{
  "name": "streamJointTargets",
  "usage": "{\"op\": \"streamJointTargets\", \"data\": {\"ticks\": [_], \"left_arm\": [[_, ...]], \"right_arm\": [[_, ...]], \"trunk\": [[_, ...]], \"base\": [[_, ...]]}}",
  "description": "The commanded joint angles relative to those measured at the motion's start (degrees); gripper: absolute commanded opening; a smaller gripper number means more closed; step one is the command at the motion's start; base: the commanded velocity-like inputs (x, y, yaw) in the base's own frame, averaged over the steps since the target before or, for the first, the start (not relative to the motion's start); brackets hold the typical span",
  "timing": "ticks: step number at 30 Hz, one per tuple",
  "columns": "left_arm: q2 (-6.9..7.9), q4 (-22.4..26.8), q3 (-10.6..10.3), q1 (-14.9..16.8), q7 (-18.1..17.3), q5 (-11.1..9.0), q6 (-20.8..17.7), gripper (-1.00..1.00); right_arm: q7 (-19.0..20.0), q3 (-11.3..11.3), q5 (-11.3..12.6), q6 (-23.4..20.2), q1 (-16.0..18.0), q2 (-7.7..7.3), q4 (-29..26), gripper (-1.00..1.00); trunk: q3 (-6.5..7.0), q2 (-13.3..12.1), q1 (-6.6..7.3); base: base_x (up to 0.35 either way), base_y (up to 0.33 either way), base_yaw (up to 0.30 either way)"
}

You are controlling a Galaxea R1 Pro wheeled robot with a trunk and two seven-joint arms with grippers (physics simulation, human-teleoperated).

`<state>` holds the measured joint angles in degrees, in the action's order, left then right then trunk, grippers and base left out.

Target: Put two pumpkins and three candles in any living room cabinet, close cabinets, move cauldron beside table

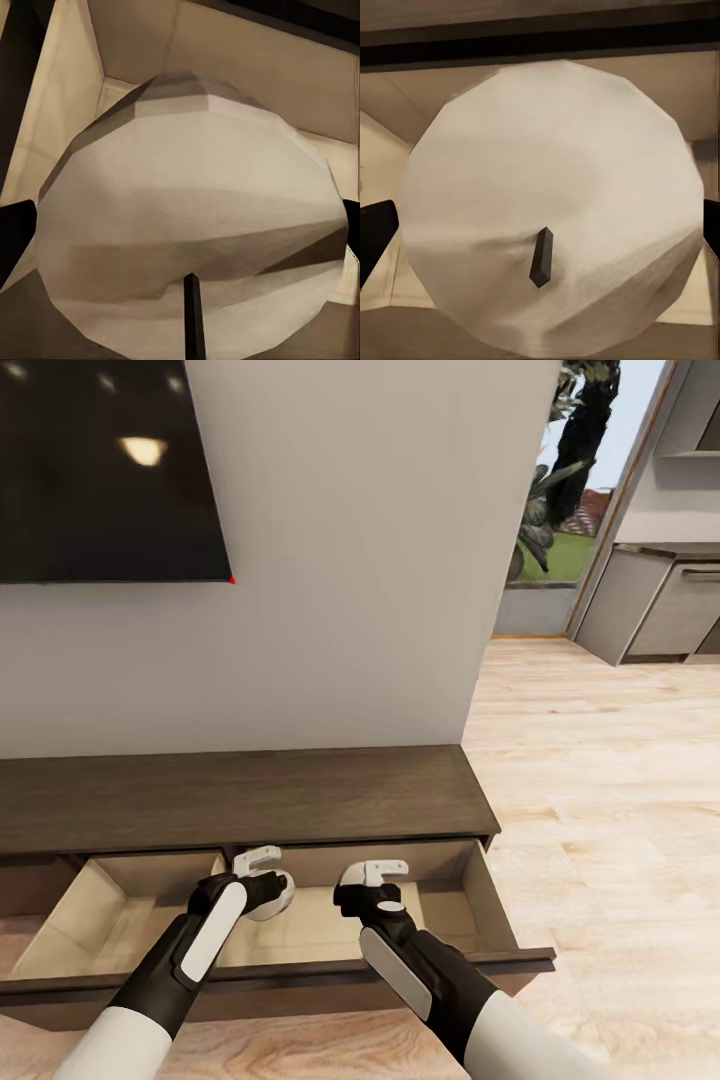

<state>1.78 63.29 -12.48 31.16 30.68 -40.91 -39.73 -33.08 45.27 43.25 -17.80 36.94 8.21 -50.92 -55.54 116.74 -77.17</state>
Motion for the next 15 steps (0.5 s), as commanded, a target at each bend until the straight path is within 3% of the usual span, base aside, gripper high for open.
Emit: {"op": "streamJointTargets", "data": {"ticks": [1, 9, 15], "left_arm": [[0.06, 0.08, -0.17, 0.04, 0.53, -0.57, -0.06, -1.0], [0.15, 0.08, -0.17, 0.03, 0.52, -0.61, -0.09, -1.0], [0.19, 0.08, -0.16, 0.03, 0.52, -0.64, -0.09, -1.0]], "right_arm": [[-0.51, 0.17, 0.33, 0.26, 0.06, -0.03, -0.11, -1.0], [-0.41, 0.17, 0.29, 0.72, 0.06, -0.03, -0.2, -1.0], [-0.4, 0.17, 0.26, 0.75, 0.06, -0.03, -0.23, -1.0]], "trunk": [[-0.05, 0.02, 0.0], [-0.05, 0.02, 0.0], [-0.05, 0.02, 0.0]], "base": [[0.046, -0.068, 0.0], [0.009, -0.014, -0.133], [0.035, 0.072, -0.025]]}}
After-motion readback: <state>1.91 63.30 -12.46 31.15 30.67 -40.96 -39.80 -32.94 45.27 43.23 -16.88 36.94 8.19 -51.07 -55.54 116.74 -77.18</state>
